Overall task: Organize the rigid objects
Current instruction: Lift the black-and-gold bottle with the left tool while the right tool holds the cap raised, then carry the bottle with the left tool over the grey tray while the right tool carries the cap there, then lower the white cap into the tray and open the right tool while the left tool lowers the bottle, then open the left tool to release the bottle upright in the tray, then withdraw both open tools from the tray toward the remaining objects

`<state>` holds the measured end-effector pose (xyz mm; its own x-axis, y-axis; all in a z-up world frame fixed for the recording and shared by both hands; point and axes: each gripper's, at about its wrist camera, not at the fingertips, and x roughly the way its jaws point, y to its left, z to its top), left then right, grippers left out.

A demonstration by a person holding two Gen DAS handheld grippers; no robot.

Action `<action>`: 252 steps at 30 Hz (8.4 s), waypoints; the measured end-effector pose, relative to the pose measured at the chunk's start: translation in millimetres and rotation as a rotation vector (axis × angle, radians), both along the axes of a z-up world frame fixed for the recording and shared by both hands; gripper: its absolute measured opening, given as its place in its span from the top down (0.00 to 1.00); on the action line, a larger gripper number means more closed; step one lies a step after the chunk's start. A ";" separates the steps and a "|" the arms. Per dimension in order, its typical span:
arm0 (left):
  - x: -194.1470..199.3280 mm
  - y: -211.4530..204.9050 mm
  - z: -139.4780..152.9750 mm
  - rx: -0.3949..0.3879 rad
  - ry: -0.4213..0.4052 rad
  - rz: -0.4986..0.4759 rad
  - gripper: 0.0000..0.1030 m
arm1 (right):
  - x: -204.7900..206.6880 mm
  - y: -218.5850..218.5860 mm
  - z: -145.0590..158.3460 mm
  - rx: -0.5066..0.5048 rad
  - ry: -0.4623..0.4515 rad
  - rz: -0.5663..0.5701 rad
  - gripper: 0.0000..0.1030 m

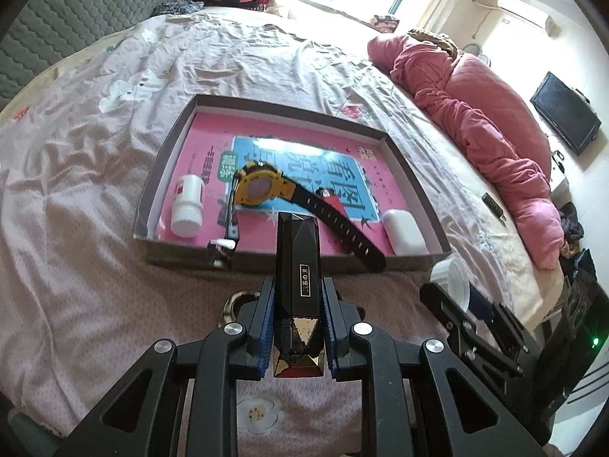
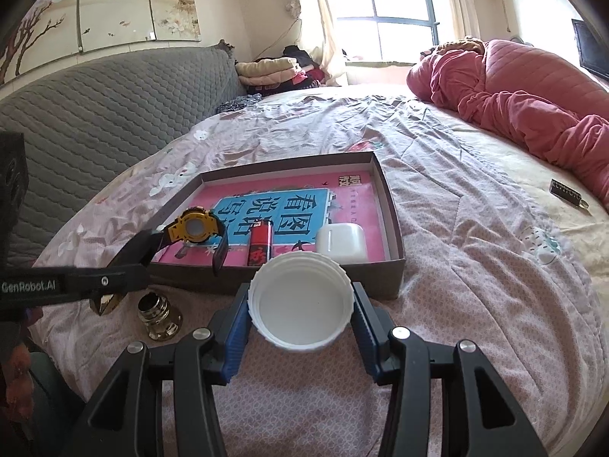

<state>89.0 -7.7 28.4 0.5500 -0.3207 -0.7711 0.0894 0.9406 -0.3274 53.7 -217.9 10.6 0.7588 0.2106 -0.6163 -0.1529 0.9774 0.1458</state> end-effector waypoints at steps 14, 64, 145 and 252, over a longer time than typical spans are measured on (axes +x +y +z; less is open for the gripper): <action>20.2 -3.3 5.9 0.012 -0.026 0.008 0.79 | 3.8 -1.7 4.9 0.008 -0.017 -0.008 0.52; 93.3 -1.0 -30.7 0.078 0.009 0.005 0.78 | 55.2 -13.6 25.1 -0.034 -0.065 -0.076 0.52; 95.5 0.6 -45.5 0.057 0.086 -0.025 0.78 | 93.5 1.2 -15.8 -0.166 0.105 -0.031 0.52; 77.8 13.7 -13.0 0.097 -0.002 0.026 0.42 | 33.5 -21.3 6.6 -0.078 -0.048 -0.165 0.40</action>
